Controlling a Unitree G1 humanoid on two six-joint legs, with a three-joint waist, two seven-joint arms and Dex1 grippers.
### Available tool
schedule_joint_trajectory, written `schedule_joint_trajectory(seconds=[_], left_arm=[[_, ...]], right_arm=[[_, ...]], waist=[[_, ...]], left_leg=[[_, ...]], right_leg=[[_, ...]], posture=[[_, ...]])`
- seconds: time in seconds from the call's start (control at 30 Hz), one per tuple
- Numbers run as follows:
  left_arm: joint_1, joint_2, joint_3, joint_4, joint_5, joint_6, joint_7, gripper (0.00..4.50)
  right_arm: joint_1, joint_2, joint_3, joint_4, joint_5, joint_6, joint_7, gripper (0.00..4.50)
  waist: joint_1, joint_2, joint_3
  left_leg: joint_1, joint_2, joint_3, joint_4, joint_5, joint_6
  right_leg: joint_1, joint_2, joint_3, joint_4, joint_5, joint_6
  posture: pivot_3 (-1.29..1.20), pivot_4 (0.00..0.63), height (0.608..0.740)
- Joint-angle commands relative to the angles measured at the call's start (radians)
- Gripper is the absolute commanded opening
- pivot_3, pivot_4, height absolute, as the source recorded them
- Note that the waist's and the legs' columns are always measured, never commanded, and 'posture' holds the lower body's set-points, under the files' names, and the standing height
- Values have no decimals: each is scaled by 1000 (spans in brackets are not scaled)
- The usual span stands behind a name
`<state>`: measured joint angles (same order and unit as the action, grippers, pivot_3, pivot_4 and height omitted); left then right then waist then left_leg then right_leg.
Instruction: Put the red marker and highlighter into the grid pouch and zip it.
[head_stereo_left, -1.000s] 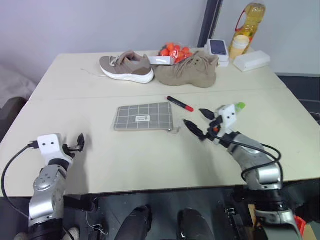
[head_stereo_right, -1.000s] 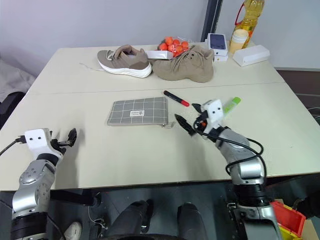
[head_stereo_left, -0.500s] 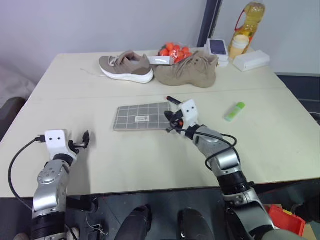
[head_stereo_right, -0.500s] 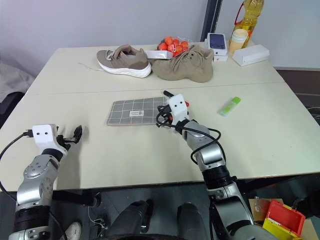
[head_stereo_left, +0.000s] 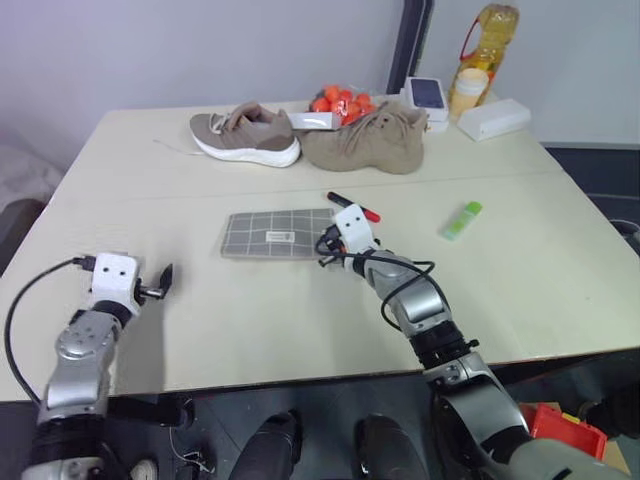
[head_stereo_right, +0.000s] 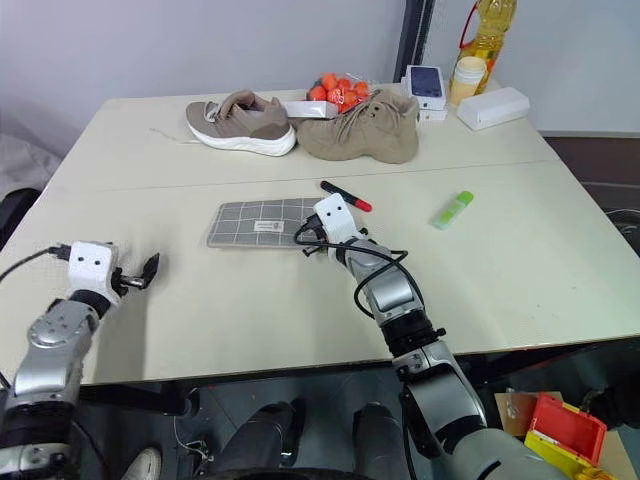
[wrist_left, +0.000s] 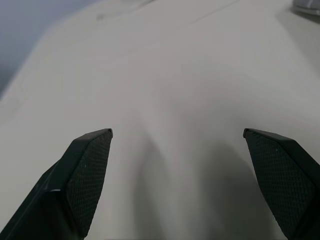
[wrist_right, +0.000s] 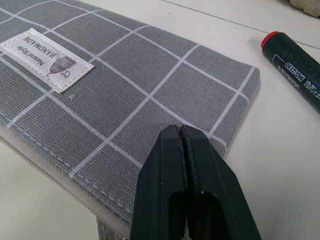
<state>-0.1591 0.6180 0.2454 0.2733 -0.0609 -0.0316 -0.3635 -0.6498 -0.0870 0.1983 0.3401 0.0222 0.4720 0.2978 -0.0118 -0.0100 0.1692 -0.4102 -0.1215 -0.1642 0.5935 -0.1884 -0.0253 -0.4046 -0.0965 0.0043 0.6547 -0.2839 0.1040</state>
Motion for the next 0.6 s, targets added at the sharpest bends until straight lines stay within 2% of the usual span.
schedule_joint_trajectory(seconds=[0.03,0.2,0.33,0.6], left_arm=[[-117,52,-92,169,93,-201,-67,4500],[-318,72,-236,457,192,-477,-172,4500],[-462,78,-342,673,291,-681,-197,4500],[-625,36,-409,883,337,-855,-225,4500]], right_arm=[[-17,19,-2,9,-3,-16,8,86],[-23,30,-1,15,-11,-21,10,86],[-22,33,-4,3,-15,-20,10,86],[2,29,-9,-32,-21,-11,-5,86]], waist=[[-1,0,0],[-7,0,0],[-9,0,0],[-7,0,0]], left_leg=[[0,0,0,0,0,0],[0,-1,0,0,0,0],[0,0,0,-2,1,-1],[0,-1,0,-1,1,-1]], right_leg=[[0,0,0,0,0,0],[-1,0,0,0,0,0],[-1,0,1,1,0,0],[-1,1,1,2,0,1]], posture=[[0,150,740],[0,150,740],[0,150,740],[0,150,740]])
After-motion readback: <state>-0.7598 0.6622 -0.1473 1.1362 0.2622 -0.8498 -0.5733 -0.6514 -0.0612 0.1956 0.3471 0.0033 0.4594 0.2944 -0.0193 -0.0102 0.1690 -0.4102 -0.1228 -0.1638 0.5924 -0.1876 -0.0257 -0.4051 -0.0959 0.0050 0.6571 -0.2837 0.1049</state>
